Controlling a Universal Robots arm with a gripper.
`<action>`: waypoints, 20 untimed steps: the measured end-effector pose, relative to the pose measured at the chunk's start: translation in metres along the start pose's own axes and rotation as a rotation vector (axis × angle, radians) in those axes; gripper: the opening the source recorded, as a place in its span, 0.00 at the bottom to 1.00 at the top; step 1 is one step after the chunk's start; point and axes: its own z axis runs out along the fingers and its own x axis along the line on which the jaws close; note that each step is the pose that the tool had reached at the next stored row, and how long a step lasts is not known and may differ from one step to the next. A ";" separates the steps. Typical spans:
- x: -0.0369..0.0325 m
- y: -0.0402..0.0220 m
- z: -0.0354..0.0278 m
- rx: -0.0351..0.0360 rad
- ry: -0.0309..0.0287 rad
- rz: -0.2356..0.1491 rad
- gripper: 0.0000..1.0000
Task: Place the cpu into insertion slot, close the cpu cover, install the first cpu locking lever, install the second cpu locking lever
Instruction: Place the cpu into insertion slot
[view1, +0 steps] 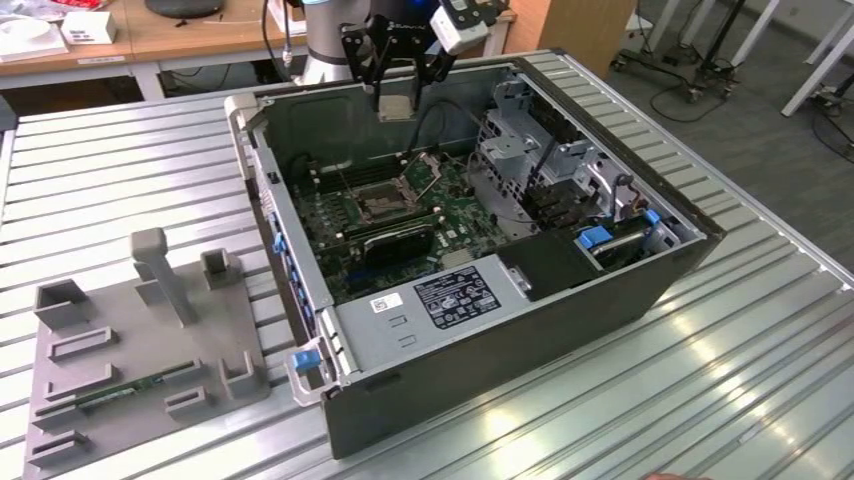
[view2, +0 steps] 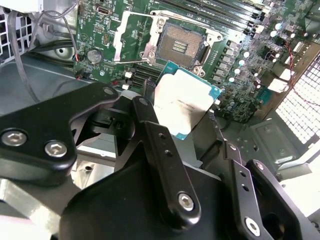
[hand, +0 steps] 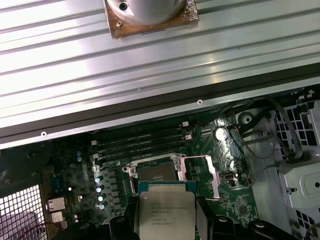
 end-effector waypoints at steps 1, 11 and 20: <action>0.0000 0.0000 0.0000 0.0000 0.0000 0.000 0.54; 0.0000 0.0000 0.0002 -0.0008 -0.0037 0.040 0.54; 0.0000 0.0000 0.0002 -0.0010 -0.0046 0.051 0.54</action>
